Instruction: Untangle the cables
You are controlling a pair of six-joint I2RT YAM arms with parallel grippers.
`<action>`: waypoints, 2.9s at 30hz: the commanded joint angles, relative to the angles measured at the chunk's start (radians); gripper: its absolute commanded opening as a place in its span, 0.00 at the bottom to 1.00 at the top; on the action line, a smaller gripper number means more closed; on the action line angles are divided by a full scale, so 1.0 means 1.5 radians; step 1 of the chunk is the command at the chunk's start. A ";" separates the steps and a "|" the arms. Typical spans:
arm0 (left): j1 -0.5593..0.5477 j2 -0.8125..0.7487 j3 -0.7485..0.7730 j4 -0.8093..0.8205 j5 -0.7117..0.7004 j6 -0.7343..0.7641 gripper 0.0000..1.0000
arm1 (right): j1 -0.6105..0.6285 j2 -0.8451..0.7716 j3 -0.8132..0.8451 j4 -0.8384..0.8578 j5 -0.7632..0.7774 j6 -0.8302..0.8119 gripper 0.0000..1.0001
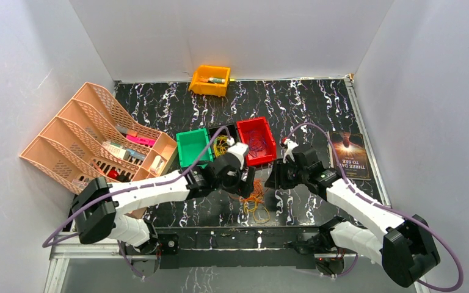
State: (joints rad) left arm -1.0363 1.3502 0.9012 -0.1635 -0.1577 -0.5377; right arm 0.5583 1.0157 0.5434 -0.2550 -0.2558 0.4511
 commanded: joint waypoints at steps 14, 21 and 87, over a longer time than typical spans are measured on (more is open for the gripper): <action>-0.103 0.079 -0.031 0.114 -0.053 -0.214 0.56 | 0.001 -0.049 -0.032 0.018 0.062 0.046 0.45; -0.133 0.081 -0.040 0.098 -0.032 -0.179 0.51 | 0.000 -0.057 -0.038 0.017 0.065 0.050 0.45; -0.028 0.077 -0.064 0.133 0.185 0.209 0.10 | 0.001 -0.005 -0.013 0.035 0.011 0.037 0.44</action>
State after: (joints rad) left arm -1.0809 1.5082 0.7998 0.0292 0.1368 -0.2398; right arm 0.5583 1.0100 0.4828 -0.2310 -0.2234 0.5171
